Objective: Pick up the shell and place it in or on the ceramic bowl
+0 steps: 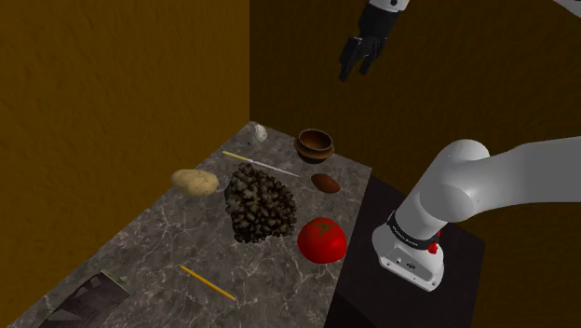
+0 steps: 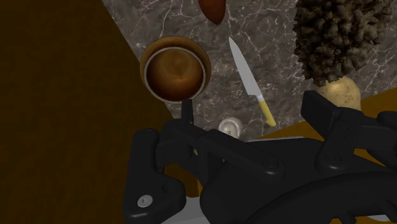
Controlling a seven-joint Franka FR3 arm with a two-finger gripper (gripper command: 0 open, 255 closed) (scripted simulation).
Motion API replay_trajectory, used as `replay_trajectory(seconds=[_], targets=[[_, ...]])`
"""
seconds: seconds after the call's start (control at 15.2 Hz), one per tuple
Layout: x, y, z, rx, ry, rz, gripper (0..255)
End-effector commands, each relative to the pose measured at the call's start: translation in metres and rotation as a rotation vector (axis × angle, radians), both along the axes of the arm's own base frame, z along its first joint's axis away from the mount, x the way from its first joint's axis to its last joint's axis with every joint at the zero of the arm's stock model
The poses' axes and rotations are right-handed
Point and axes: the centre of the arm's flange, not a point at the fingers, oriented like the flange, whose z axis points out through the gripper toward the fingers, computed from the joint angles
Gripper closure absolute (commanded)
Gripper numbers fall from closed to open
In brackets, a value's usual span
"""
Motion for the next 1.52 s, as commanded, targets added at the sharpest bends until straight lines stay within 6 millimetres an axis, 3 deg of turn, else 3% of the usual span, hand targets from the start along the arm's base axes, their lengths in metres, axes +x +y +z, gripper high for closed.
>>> replay_trajectory(seconds=[0.0,1.45], targets=[[0.0,0.0,0.0,0.0,0.0,0.0,0],[0.187,0.002,-0.22,0.114,-0.021,-0.072,0]])
